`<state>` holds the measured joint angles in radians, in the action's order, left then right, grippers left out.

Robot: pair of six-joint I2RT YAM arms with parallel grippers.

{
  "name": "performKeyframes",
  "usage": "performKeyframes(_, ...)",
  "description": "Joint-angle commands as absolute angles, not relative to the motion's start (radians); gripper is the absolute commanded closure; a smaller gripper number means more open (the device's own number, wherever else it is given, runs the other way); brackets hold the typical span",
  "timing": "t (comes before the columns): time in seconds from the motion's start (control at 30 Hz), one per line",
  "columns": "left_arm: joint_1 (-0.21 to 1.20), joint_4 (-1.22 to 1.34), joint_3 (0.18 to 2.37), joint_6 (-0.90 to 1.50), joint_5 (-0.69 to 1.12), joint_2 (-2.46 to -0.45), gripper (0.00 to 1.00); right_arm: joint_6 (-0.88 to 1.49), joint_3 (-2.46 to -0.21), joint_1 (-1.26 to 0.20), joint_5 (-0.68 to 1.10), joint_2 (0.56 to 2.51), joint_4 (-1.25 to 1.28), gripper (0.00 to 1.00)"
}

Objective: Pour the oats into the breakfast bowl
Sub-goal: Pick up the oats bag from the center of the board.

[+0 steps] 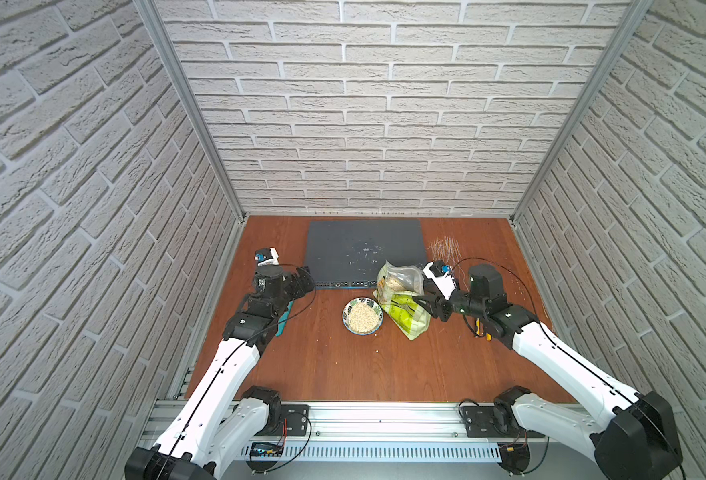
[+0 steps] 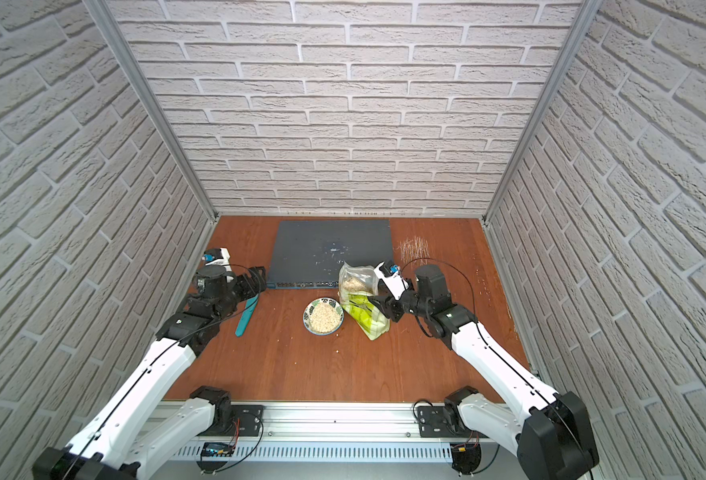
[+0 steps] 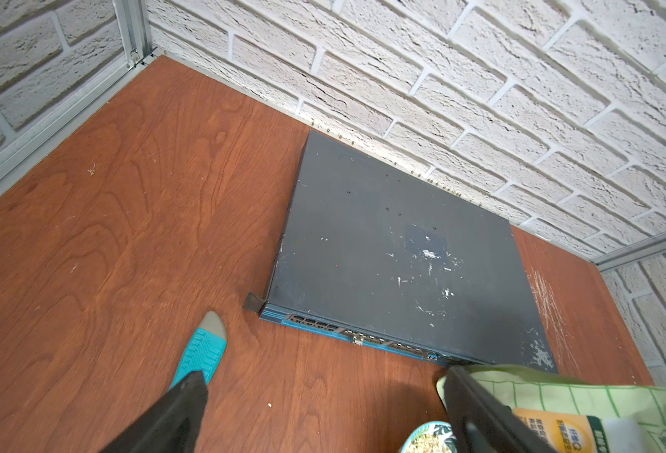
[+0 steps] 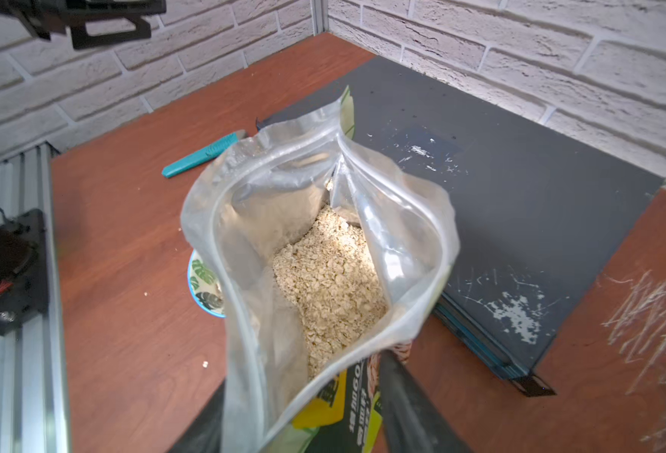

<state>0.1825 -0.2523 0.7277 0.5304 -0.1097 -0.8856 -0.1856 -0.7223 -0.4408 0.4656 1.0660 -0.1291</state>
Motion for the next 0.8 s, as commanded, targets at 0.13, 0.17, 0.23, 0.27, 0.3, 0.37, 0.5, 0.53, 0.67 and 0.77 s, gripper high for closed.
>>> performKeyframes(0.13, 0.190, -0.006, 0.778, 0.332, 0.121, -0.956, 0.04, -0.222, -0.830, -0.441, 0.409, 0.986, -0.384, 0.96)
performKeyframes(0.17, 0.202, 0.026, 0.782, 0.288, 0.162, -0.977, 0.04, -0.237, -0.853, -0.442, 0.406, 0.973, -0.432, 0.97)
performKeyframes(0.23, 0.236, 0.066, 0.797, 0.194, 0.276, -1.021, 0.04, -0.269, -0.918, -0.442, 0.404, 0.953, -0.520, 0.96)
performKeyframes(0.27, 0.256, 0.078, 0.806, 0.138, 0.334, -1.042, 0.04, -0.283, -0.947, -0.441, 0.405, 0.943, -0.563, 0.97)
performKeyframes(0.3, 0.277, 0.084, 0.815, 0.081, 0.385, -1.066, 0.05, -0.302, -0.979, -0.442, 0.405, 0.934, -0.601, 0.97)
performKeyframes(0.37, 0.328, 0.106, 0.822, -0.050, 0.479, -1.100, 0.06, -0.351, -1.026, -0.443, 0.403, 0.916, -0.679, 0.97)
performKeyframes(0.5, 0.406, 0.160, 0.822, -0.259, 0.616, -1.157, 0.06, -0.456, -1.100, -0.442, 0.388, 0.891, -0.812, 0.97)
performKeyframes(0.53, 0.420, 0.161, 0.831, -0.293, 0.646, -1.175, 0.06, -0.483, -1.117, -0.441, 0.391, 0.887, -0.840, 0.97)
performKeyframes(0.67, 0.475, 0.075, 0.898, -0.416, 0.723, -1.251, 0.07, -0.576, -1.177, -0.441, 0.431, 0.876, -0.931, 0.96)
performKeyframes(0.77, 0.502, 0.038, 0.939, -0.439, 0.794, -1.299, 0.09, -0.604, -1.199, -0.443, 0.458, 0.874, -0.963, 0.97)
